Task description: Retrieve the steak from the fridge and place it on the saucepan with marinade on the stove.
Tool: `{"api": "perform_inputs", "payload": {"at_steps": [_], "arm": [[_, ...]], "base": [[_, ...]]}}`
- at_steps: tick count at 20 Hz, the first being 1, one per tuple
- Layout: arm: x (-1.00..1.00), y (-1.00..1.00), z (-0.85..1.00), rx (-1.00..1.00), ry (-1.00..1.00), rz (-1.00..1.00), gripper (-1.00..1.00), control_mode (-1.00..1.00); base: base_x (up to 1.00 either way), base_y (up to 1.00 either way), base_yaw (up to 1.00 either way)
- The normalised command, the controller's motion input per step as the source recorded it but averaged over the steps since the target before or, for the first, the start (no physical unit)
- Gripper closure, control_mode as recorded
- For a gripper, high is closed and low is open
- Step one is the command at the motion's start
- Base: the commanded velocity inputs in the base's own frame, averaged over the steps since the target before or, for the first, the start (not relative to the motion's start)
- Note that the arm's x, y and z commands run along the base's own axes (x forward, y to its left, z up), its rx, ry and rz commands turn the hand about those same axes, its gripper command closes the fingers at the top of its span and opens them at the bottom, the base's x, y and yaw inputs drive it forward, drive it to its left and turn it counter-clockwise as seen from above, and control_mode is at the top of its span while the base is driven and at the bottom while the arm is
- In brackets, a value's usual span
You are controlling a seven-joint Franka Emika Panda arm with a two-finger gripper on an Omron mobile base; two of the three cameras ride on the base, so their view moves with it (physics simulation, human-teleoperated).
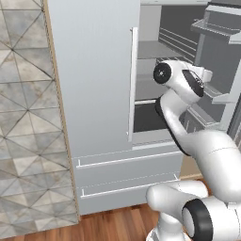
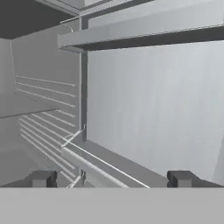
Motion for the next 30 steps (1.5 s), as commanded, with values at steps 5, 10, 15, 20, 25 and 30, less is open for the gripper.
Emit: {"api": "perform_inputs", "payload": {"at_steps": [5, 10, 15, 20, 25, 30], "arm": [[0.0, 0.59, -0.01, 0.02, 0.11, 0.4, -1.0, -1.0], [0.0, 0.68, -0.16, 0.0, 0.0, 0.43, -1.0, -1.0], [-0.06, 0.62, -0.11, 0.0, -0.04, 0.37, -1.0, -1.0], [0.0, 0.15, -0.02, 0.03, -0.1, 0.18, -1.0, -1.0], [0.01, 0.0, 0.0, 0.06, -0.1, 0.09, -1.0, -1.0], [0.11, 0.0, 0.0, 0.04, -0.01, 0.11, -1.0, -1.0]], "base": [[0.0, 0.0, 0.0], [0.0, 0.0, 0.0], [0.0, 0.0, 0.0], [0.0, 0.0, 0.0], [0.0, 0.0, 0.0], [0.0, 0.0, 0.0]]}}
